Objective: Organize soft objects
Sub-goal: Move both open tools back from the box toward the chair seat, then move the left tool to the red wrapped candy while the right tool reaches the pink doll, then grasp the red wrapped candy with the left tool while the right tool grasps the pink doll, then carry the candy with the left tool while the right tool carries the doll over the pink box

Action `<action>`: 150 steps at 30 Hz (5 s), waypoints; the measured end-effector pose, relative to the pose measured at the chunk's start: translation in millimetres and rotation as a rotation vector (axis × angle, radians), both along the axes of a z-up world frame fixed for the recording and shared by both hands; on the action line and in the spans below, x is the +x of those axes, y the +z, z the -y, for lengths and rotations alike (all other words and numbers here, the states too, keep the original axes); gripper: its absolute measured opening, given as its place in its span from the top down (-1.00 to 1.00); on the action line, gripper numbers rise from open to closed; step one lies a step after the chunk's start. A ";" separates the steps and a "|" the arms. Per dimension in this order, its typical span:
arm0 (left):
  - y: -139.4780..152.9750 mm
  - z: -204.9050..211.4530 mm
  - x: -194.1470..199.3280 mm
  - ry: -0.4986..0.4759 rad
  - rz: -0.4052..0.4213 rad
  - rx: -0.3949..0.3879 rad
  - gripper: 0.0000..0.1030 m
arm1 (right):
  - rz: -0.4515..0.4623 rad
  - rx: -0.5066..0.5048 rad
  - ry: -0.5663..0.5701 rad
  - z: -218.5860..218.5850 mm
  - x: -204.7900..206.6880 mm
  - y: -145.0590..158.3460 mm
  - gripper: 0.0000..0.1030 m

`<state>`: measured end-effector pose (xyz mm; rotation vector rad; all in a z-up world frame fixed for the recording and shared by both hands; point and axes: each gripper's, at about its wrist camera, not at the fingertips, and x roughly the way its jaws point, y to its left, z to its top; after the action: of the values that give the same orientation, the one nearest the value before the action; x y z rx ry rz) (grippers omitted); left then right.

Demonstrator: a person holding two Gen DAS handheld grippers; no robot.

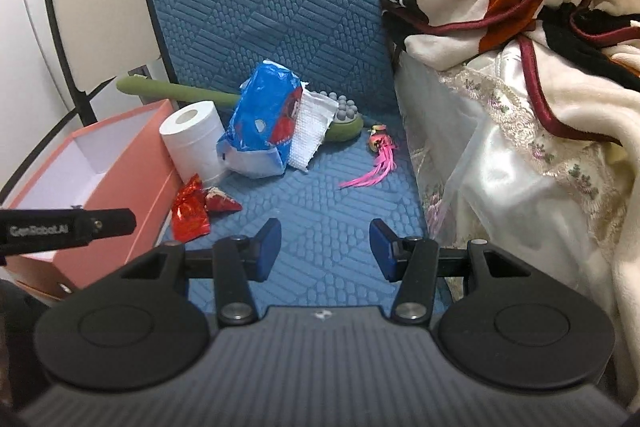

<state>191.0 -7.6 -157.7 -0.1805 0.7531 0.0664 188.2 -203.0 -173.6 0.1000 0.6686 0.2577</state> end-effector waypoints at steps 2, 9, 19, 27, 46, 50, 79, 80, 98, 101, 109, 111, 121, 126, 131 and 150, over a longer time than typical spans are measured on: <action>-3.6 0.3 7.5 -0.002 0.001 0.001 0.44 | 0.004 0.004 -0.003 0.5 4.1 -0.7 0.00; -13.6 6.2 34.5 0.016 0.020 0.027 0.44 | 0.007 0.014 -0.008 -0.6 26.9 -6.0 0.00; -32.8 13.9 73.1 -0.034 0.011 0.070 0.44 | -0.003 -0.026 -0.013 -7.4 59.0 -17.1 0.00; -51.8 10.6 91.1 0.005 0.017 0.074 0.44 | -0.032 -0.045 -0.018 -16.0 82.9 -32.1 0.00; -85.6 -4.4 108.2 0.040 -0.045 0.044 0.09 | -0.088 -0.135 -0.038 -19.0 131.3 -64.9 0.00; -88.4 -2.4 111.6 0.035 -0.045 0.078 0.03 | -0.096 -0.148 -0.030 -21.8 137.5 -68.6 0.00; -122.4 -13.4 141.5 0.071 -0.086 0.274 -0.15 | -0.123 -0.175 -0.096 -25.2 205.6 -85.6 -0.17; -121.8 -15.5 142.1 0.074 -0.085 0.266 -0.15 | -0.117 -0.168 -0.098 -24.5 208.2 -85.2 -0.17; -118.5 -19.6 143.2 0.028 -0.061 0.195 0.25 | -0.105 -0.197 -0.107 -25.3 260.2 -90.3 -0.11; -116.0 -19.7 143.3 0.007 -0.043 0.151 0.25 | -0.124 -0.186 -0.100 -24.9 268.7 -93.5 -0.09; -119.0 -16.2 154.1 0.015 -0.030 0.144 0.25 | -0.153 -0.171 -0.085 -23.7 287.2 -102.4 0.08; -119.3 -14.5 154.3 0.011 -0.016 0.154 0.24 | -0.163 -0.170 -0.083 -23.8 290.8 -105.8 0.19; -120.5 2.6 154.1 -0.041 0.056 0.279 0.24 | -0.170 -0.147 -0.076 -22.3 292.6 -108.0 0.37; -119.1 5.2 156.2 -0.055 0.079 0.299 0.24 | -0.170 -0.141 -0.069 -23.0 286.6 -105.7 0.37; -117.6 4.5 158.6 -0.049 0.079 0.288 0.09 | -0.174 -0.135 -0.071 -22.9 282.7 -105.8 0.37; -122.0 -20.4 169.5 0.031 0.001 0.130 0.28 | -0.168 -0.119 -0.061 -17.9 265.7 -94.4 0.37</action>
<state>360.5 12.7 -279.7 -0.0684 0.7423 0.1448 453.9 -185.1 -268.0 0.0278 0.8447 0.1509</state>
